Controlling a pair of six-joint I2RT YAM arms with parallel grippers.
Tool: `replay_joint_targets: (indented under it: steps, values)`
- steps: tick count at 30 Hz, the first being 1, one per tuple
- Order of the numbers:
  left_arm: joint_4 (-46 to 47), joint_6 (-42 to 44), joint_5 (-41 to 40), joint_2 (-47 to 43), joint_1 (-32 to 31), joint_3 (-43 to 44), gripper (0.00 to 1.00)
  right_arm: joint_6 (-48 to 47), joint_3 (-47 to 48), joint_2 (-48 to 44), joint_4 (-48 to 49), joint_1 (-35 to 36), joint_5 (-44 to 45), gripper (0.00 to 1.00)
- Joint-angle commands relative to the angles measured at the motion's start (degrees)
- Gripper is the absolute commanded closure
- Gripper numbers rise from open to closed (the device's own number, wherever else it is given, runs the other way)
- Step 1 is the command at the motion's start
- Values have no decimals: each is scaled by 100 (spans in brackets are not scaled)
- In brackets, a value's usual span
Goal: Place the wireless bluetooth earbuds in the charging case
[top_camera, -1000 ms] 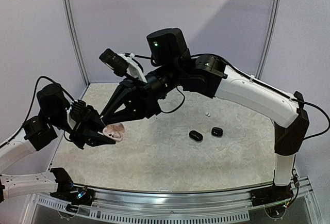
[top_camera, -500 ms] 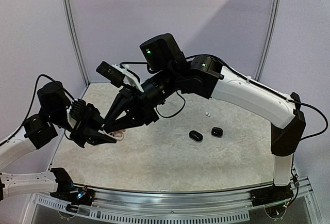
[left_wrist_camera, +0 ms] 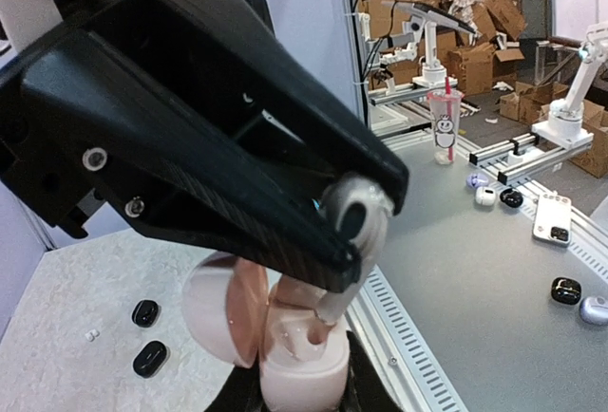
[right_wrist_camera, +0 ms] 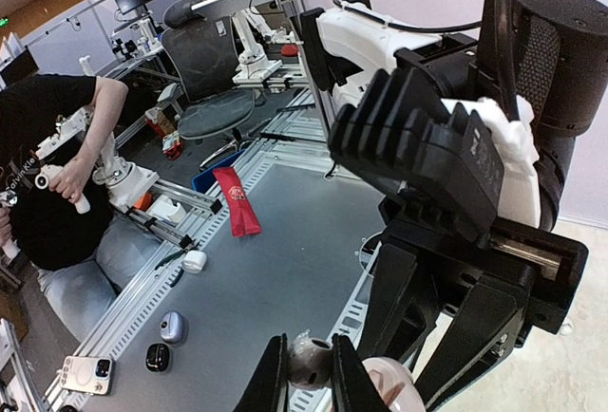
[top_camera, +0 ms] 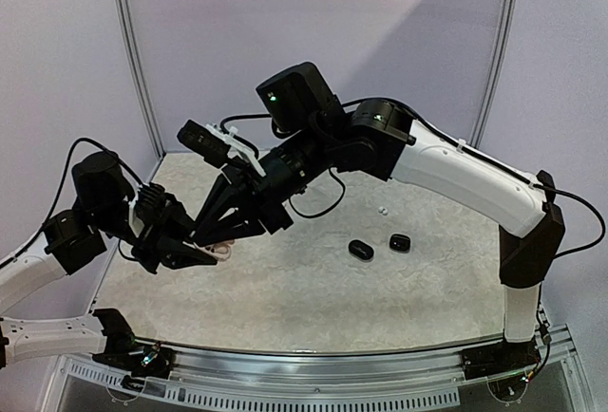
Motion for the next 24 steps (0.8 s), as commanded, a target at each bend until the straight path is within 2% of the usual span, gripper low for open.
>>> replay_joint_targets:
  steps: [1,9,19,22,24]
  values:
    - [164,-206,-133,-58,-144,104,100,-74,34,75,-249,18,460,94]
    - [355,-697,-1083,-213,-152,-235,100,128,28,-346,171,-48,619,94]
    - [473,-1010,-1368,-356,-154,-474,100,311,9,-515,86,-72,671,94]
    - [473,-1224,-1750,-383,-148,-554,100,489,-69,-620,178,-112,402,94]
    - [470,-1401,-1952,-440,-144,-645,100,982,-568,-844,675,-272,82,94]
